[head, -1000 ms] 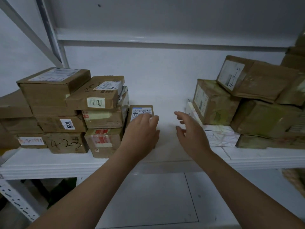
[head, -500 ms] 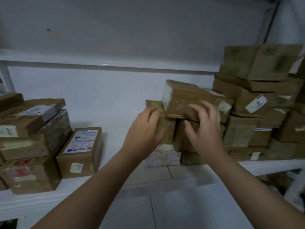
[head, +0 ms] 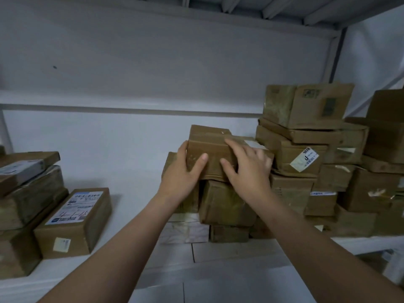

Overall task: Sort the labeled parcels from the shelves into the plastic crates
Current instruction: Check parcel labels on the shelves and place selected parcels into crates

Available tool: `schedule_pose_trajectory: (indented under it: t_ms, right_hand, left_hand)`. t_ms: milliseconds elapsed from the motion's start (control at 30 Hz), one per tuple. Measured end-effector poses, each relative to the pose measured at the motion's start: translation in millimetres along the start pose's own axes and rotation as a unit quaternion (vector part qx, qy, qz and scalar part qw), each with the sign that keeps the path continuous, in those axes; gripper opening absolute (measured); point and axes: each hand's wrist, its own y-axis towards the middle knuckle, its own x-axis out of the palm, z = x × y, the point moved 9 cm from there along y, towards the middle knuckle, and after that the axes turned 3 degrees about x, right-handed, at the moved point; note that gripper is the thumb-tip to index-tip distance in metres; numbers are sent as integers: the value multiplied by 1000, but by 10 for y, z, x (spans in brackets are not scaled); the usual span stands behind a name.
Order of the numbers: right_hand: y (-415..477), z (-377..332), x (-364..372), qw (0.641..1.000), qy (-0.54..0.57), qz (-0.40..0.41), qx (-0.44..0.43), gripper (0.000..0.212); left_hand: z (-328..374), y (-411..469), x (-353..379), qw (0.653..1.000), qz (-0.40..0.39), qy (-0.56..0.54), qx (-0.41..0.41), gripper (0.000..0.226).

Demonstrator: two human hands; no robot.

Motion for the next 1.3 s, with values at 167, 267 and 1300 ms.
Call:
schedule_pose_trajectory:
  t_ms: [167,267,1300]
  right_hand:
    - [-41,-134,-183,969,232,76,-27,43]
    - [-125,-175,-294,930,346,122,-29,32]
    - [-672,-1663,84,821,570,-20,-21,58]
  left_hand:
    - [164,-161,-99,981,98,-169,15,53]
    - [106,-214,-205,935,160,-315,-21,40]
    - [-70,-953,-1510,978,91,-161,96,67]
